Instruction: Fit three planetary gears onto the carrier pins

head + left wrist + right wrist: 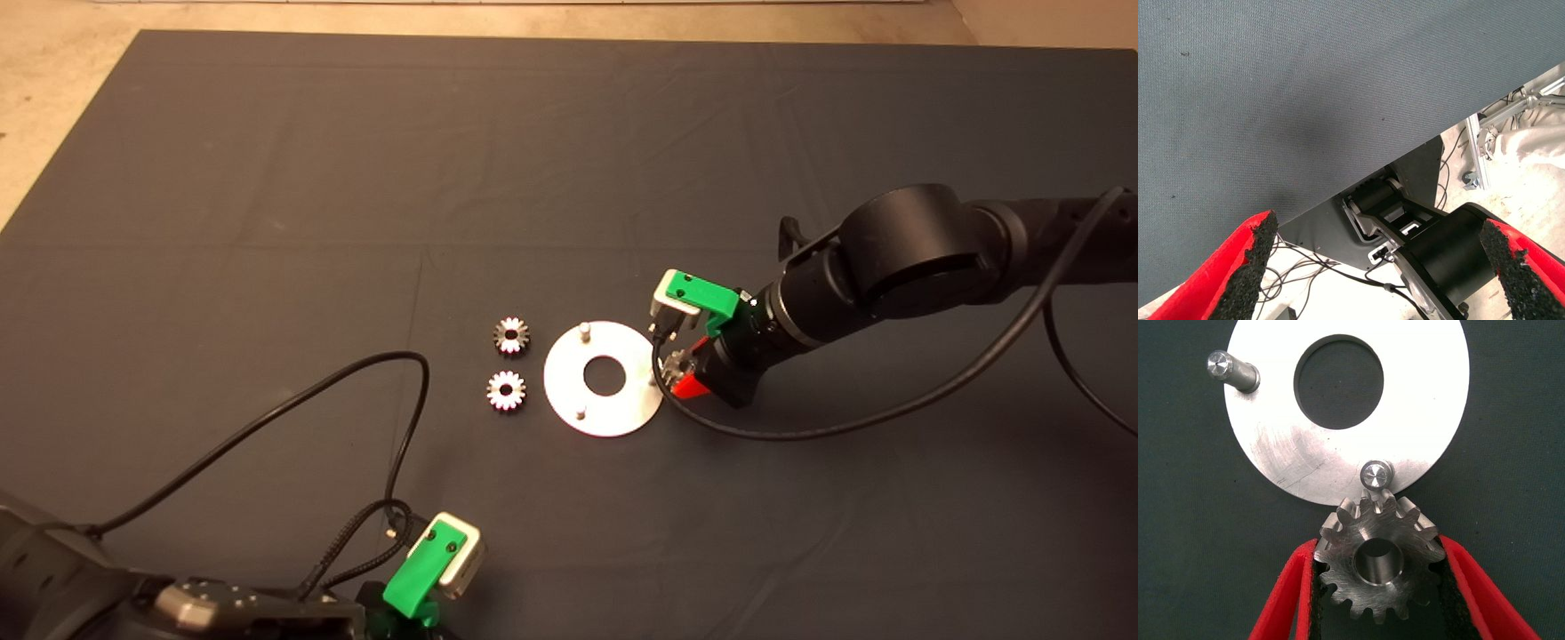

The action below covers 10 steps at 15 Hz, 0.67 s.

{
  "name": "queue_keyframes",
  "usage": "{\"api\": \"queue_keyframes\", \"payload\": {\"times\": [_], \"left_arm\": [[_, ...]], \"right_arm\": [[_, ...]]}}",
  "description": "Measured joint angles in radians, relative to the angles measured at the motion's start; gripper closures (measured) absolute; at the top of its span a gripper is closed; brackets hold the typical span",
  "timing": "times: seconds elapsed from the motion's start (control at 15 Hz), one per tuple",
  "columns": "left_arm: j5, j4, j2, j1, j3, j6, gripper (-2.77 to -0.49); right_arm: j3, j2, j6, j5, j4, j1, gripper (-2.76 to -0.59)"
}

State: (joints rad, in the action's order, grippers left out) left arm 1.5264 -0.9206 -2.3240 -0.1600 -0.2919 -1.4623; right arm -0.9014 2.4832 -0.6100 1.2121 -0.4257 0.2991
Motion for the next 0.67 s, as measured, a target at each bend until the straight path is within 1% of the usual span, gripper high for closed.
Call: {"api": "queue_keyframes", "payload": {"times": [0.2, 0.33, 0.67], "left_arm": [[0.000, 0.000, 0.000, 0.000, 0.000, 0.000, -2.18], [0.000, 0.000, 0.000, 0.000, 0.000, 0.000, -2.18], [0.000, 0.000, 0.000, 0.000, 0.000, 0.000, -2.18]], "right_arm": [[-0.007, 0.015, 0.000, 0.000, 0.000, 0.000, -0.94], [-0.007, 0.024, 0.000, -0.004, 0.000, 0.000, -0.94], [-0.008, 0.043, 0.001, -0.003, 0.000, -0.001, -0.94]]}}
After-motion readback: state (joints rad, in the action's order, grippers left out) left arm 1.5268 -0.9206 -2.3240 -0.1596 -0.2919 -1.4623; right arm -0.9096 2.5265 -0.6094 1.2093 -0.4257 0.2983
